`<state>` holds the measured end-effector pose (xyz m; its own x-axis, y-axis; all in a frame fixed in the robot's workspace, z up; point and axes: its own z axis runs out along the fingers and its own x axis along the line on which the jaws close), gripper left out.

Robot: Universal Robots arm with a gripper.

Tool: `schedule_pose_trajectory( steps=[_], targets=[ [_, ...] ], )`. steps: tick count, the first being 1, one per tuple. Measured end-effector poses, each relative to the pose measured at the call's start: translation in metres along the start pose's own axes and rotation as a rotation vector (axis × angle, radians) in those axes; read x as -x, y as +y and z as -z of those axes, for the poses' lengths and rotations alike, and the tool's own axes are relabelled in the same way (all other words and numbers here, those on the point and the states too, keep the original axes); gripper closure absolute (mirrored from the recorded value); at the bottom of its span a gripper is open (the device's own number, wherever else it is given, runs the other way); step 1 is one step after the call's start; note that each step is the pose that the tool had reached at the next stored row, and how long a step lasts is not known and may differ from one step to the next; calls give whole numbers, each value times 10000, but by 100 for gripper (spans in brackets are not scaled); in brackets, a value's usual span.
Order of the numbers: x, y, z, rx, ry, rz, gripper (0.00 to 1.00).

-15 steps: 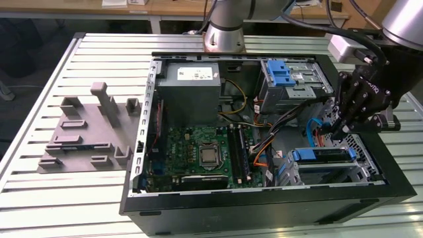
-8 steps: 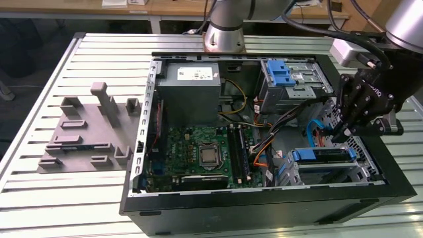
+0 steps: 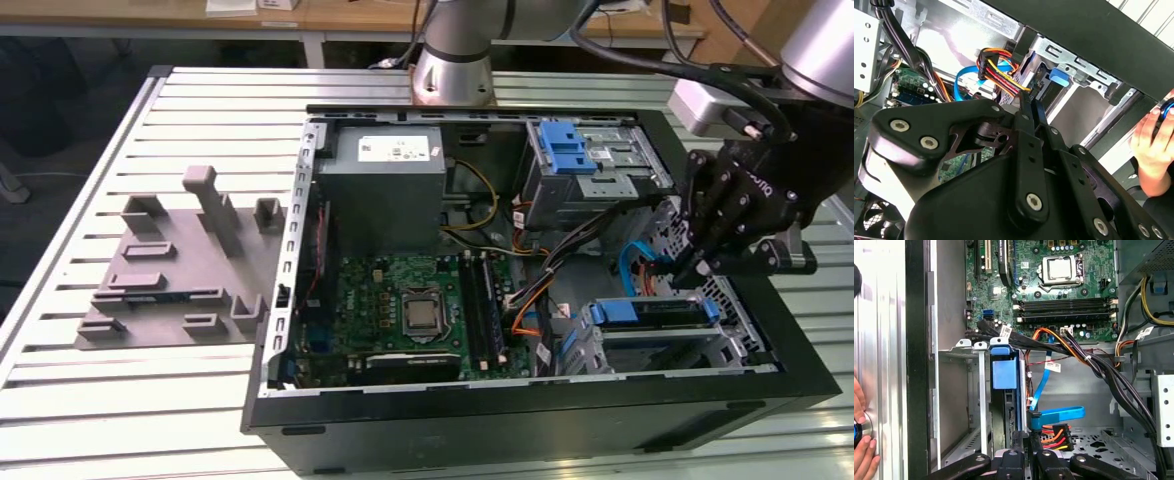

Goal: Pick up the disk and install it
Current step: 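Insert the first disk wire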

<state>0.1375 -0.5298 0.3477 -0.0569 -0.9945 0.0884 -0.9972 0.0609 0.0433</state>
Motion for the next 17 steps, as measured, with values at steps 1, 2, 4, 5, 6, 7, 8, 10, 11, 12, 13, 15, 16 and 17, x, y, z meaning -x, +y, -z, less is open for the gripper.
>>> schedule_pose_trajectory(
  steps=[1,2,4,5,6,7,8,10,11,12,13,15,16,17],
  targets=[
    [0,-1,0,0,1,0,84],
    [0,-1,-2,0,1,0,84],
    [0,-2,-5,0,1,1,84],
    [0,-2,-7,0,0,2,84],
    [-1,-2,-10,0,0,1,84],
    [-4,-3,-14,0,0,2,84],
    [-11,-3,-17,0,1,1,84],
    [-31,-5,-24,0,0,2,84],
    [-42,-5,-26,0,1,2,84],
    [-51,-3,-28,0,0,4,84],
    [-61,5,-29,-4,2,14,84],
    [-78,28,-33,-20,-1,52,84],
    [-86,38,-35,-28,-2,75,84],
    [-94,44,-38,-36,-1,114,84]
  ],
)
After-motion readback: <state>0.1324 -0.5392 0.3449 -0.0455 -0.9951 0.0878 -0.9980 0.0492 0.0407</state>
